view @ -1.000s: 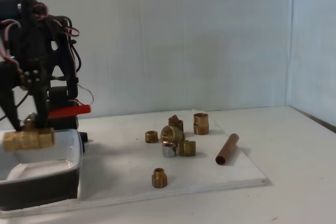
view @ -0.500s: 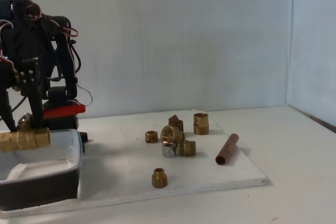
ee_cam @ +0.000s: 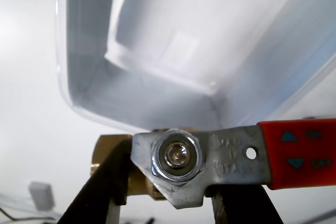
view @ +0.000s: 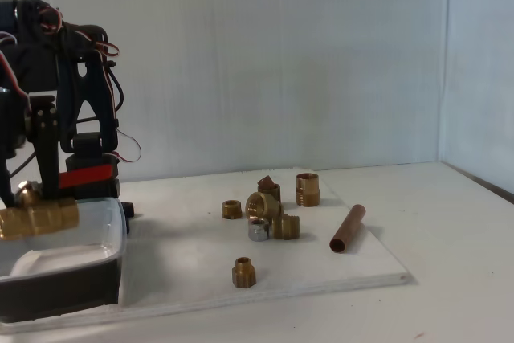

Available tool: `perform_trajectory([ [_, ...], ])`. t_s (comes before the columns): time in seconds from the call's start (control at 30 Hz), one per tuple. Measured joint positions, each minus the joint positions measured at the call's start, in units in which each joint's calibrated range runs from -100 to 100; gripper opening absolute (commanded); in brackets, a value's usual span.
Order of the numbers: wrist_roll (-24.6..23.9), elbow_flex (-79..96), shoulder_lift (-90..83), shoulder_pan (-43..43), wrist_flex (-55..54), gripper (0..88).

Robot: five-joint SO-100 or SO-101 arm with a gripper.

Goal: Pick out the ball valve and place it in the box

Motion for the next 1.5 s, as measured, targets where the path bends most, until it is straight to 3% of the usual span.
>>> perform_trajectory([
  [0.63,18.70,5.90,0.00,-0.30,-0.52,5.6],
  [1.5,19.58,5.90,0.00,-4.37,-0.52,5.7],
])
